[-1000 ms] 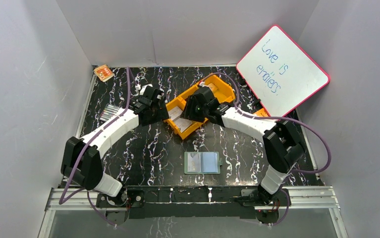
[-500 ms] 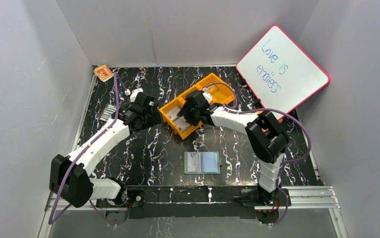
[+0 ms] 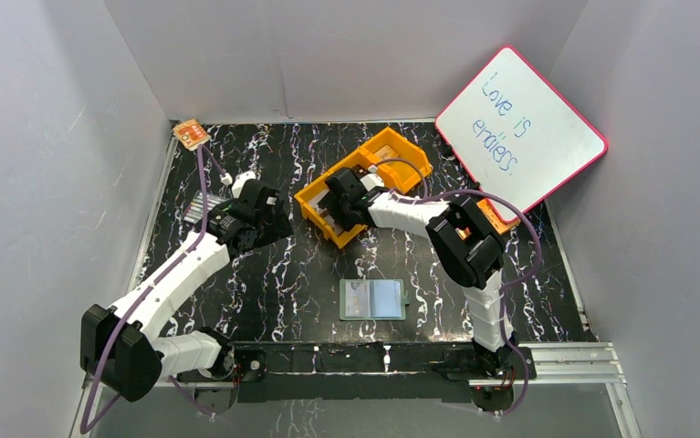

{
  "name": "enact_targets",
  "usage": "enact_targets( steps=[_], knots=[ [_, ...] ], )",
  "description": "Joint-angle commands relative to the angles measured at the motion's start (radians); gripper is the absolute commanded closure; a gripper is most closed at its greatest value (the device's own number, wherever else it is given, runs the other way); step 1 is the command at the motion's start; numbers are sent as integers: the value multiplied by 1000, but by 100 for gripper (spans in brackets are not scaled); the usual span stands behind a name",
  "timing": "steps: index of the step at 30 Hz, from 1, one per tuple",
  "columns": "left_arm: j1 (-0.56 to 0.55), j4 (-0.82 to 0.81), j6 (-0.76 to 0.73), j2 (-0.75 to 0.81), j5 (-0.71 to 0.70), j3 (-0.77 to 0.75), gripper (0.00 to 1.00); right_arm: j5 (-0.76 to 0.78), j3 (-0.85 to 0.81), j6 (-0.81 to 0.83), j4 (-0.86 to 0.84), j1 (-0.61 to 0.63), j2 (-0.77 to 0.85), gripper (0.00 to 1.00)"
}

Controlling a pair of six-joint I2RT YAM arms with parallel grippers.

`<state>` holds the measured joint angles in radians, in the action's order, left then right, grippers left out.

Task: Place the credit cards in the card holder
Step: Pick up the credit card from the storage box.

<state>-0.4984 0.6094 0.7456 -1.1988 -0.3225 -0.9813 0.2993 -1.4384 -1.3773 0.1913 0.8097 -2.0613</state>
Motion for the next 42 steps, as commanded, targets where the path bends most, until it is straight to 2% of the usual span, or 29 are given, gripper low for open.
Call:
enact_targets(
  steps=[1, 14, 17, 19, 24, 42],
  knots=[
    [8, 24, 11, 44, 11, 27, 31, 62, -30, -4, 31, -21, -29, 33],
    [8, 20, 18, 36, 21, 35, 31, 73, -45, 61, 49, -45, -65, 37],
    [8, 18, 20, 33, 26, 36, 31, 98, 42, 45, -71, -46, 5, 34],
    [8, 19, 18, 37, 30, 35, 31, 143, 14, 65, -58, -45, 51, 32],
    [7, 25, 21, 61, 33, 37, 32, 156, -47, 42, -2, -40, 32, 32],
    [8, 31, 25, 108, 34, 68, 31, 110, -198, 36, 77, -33, -134, 37]
  ],
)
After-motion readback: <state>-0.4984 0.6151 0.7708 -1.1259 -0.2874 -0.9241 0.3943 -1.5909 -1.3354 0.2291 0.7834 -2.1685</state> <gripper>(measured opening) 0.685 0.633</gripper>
